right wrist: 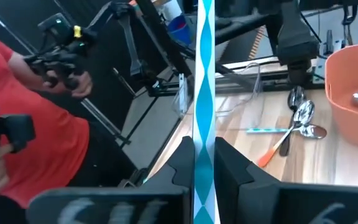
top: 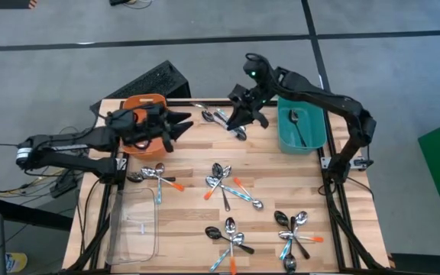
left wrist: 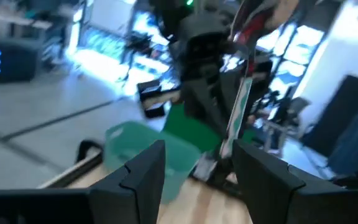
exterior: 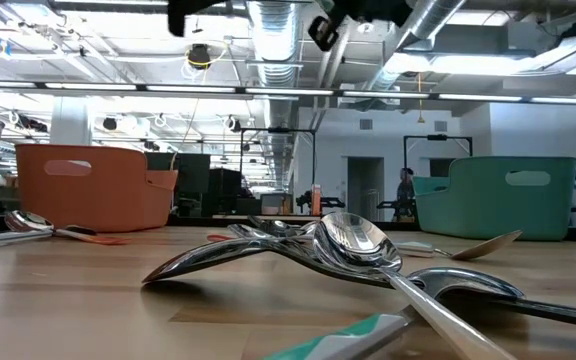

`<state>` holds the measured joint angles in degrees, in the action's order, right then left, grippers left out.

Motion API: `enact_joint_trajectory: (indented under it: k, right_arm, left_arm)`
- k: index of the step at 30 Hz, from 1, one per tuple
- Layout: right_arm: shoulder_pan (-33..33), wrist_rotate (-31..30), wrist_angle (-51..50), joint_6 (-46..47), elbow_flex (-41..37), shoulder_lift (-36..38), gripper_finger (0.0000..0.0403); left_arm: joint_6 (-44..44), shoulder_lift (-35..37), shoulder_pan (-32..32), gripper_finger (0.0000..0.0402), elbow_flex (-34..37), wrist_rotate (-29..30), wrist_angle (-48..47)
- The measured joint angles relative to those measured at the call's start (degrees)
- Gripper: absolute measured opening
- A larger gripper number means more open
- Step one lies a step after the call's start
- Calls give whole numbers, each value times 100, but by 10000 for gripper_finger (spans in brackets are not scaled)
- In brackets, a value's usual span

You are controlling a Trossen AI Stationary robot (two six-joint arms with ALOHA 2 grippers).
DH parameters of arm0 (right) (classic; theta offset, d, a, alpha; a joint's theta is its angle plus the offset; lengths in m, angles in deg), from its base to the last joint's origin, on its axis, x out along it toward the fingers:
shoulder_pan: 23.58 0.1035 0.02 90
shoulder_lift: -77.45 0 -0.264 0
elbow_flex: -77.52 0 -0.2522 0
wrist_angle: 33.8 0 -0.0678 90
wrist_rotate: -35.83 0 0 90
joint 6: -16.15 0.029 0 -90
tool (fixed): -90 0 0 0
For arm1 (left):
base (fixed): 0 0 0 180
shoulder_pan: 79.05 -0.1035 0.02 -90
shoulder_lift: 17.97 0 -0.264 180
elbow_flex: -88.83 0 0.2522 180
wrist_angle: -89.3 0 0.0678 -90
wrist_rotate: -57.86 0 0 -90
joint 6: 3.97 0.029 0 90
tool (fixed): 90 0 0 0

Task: Sort silverware by color (type)
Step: Put the white blue spoon into the orange bin

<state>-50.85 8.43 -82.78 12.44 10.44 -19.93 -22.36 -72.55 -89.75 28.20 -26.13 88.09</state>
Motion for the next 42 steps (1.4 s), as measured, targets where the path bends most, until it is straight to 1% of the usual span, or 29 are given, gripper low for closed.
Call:
enact_joint_trajectory:
  k: [3, 7, 13, 17, 20, 27, 30, 37, 40, 42]
  right_arm:
    - [161, -219, 394, 407, 0, -4, 46]
    - [260, -707, 840, 938, 0, -4, 46]
    - [385, -1889, 1100, 1139, 0, -4, 46]
    - [455, -2655, 1083, 1147, 0, -7, 46]
    - [527, -3156, 1089, 1170, 0, -7, 46]
    - [758, -3815, 1228, 1140, 0, -7, 46]
    - [830, -4130, 1222, 1138, 0, -7, 46]
    - [936, -4423, 1224, 1023, 0, -7, 46]
    - [1026, -4717, 1229, 835, 0, -7, 46]
    - [1062, -4904, 1231, 814, 0, -7, 46]
  left_arm:
    - [34, -238, 2, 174, 0, -263, 767]
    - [169, -395, 2, 173, 0, -561, 1302]
    - [87, -605, 2, 174, 0, -515, 1390]
    - [33, -631, 2, 182, 0, -228, 1399]
    - [100, -631, -10, 189, 0, -202, 1429]
    - [-24, -711, -160, 186, 0, -294, 1414]
    - [-26, -706, -189, 174, -2, -378, 1451]
    - [-43, -705, -386, 126, -2, -331, 1399]
    - [-216, -705, -455, 121, -2, -261, 1380]
    - [-225, -678, -477, 127, -2, -252, 1375]
